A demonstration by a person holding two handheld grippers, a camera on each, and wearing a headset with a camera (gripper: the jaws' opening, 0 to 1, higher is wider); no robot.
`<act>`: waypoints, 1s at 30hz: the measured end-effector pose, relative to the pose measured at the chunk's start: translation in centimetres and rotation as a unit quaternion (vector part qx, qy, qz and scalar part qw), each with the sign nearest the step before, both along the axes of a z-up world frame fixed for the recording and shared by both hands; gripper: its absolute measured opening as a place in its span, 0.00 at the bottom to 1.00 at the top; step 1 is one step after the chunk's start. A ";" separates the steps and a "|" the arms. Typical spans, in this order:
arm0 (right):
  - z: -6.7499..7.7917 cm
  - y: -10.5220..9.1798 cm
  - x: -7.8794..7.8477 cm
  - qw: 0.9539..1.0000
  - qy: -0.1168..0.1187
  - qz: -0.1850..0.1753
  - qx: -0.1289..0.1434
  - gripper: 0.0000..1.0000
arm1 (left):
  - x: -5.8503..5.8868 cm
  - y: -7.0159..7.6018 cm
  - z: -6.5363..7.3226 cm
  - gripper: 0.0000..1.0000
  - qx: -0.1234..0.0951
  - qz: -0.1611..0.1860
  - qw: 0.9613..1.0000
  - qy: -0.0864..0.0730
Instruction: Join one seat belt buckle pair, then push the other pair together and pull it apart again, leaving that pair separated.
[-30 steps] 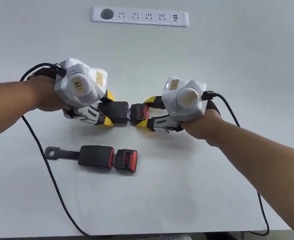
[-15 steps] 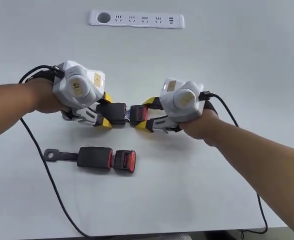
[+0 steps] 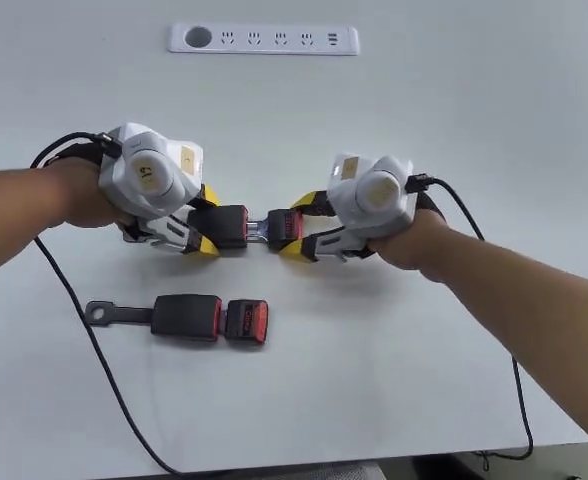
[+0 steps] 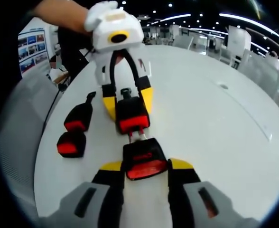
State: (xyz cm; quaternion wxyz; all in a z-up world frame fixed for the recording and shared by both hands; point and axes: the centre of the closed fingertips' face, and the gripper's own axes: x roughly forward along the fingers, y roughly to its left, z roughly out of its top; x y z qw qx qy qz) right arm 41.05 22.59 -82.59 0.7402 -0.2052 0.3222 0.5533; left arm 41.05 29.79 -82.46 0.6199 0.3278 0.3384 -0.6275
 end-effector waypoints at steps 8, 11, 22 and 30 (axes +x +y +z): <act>0.1 -1.7 -0.4 1.000 -0.001 -0.011 0.001 0.35 | 0.0 0.0 0.0 0.35 -0.003 0.000 1.000 0.000; 0.1 -2.4 -0.5 1.000 -0.001 -0.015 0.002 0.35 | 0.0 0.0 0.0 0.35 -0.002 0.000 1.000 0.000; 0.1 -4.7 -0.8 1.000 -0.007 -0.026 0.003 0.36 | 0.0 0.0 0.0 0.35 0.009 -0.006 1.000 0.001; -0.1 -6.7 -1.2 1.000 -0.007 -0.030 0.002 0.36 | -0.1 0.0 0.0 0.35 0.014 -0.005 1.000 0.001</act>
